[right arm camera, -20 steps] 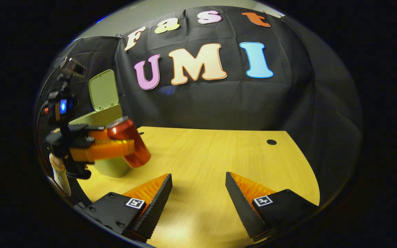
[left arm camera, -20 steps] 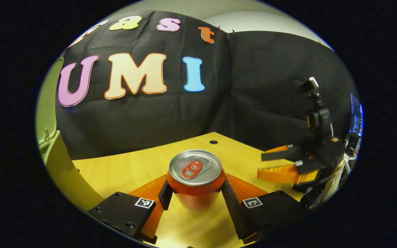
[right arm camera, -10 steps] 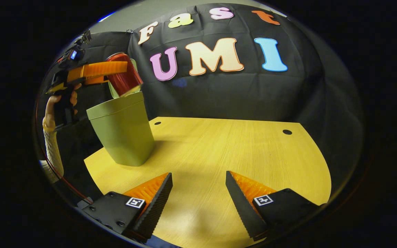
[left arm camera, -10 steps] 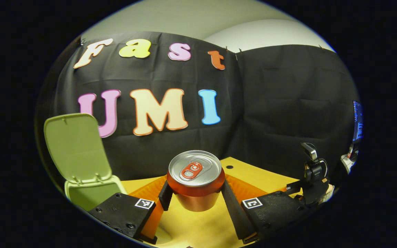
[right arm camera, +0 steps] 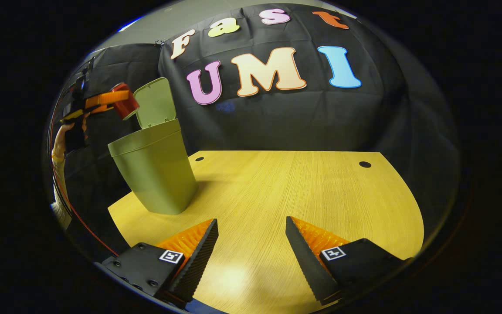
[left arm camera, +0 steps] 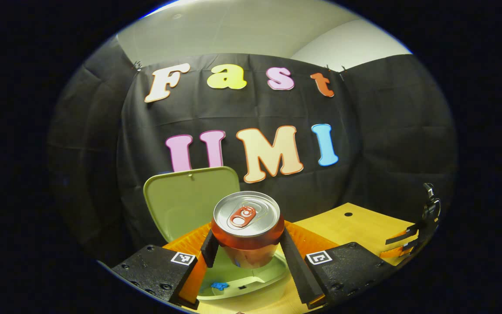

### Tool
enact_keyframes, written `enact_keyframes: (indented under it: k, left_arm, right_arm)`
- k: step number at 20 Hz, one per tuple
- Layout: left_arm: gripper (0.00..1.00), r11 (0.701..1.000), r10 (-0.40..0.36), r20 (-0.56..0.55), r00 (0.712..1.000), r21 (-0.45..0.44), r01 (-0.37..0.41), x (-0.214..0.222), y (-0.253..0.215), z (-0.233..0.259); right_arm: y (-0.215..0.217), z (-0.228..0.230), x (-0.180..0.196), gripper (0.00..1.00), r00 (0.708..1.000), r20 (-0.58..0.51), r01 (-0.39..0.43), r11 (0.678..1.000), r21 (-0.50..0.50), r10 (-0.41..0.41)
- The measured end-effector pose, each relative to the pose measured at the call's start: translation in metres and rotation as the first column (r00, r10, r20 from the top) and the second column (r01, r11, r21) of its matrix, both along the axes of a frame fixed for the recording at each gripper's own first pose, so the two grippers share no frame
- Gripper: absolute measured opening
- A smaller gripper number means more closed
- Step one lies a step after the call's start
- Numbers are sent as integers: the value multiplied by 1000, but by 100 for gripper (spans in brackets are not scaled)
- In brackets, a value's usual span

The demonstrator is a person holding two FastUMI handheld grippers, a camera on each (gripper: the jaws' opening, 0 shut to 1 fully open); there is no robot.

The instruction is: Press the lid of the desktop garbage bin to open it, pick up the crumpled paper on the desktop and throw it into the bin, then pick up the pop can on the desktop and drop it into the bin, and finally close the garbage bin lid.

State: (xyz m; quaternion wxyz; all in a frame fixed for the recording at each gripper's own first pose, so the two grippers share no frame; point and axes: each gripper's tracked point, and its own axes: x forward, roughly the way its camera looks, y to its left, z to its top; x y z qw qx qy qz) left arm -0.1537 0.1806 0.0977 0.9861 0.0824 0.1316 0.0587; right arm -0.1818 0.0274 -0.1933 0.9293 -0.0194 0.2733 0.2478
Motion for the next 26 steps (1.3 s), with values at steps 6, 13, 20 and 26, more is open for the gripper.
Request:
enact_keyframes:
  k: [6, 13, 20, 26]
  left_arm:
    - [77, 996, 81, -80, 993, -29, -84, -11, 52, -33]
    - [81, 994, 109, -60, 992, -1, -109, 0, 68, -26]
    - [80, 995, 93, 25, 995, -47, -92, 25, 54, 38]
    - [81, 991, 132, 64, 989, -8, -132, 64, 70, 97]
  right_arm:
    - [3, 5, 12, 99, 1000, -9, 16, 1000, 18, -16]
    - [1, 8, 17, 99, 1000, -6, 30, 1000, 0, -30]
    - [-4, 11, 15, 99, 999, -8, 43, 999, 2, -43]
    - [-11, 6, 8, 99, 999, -24, 39, 999, 6, -39]
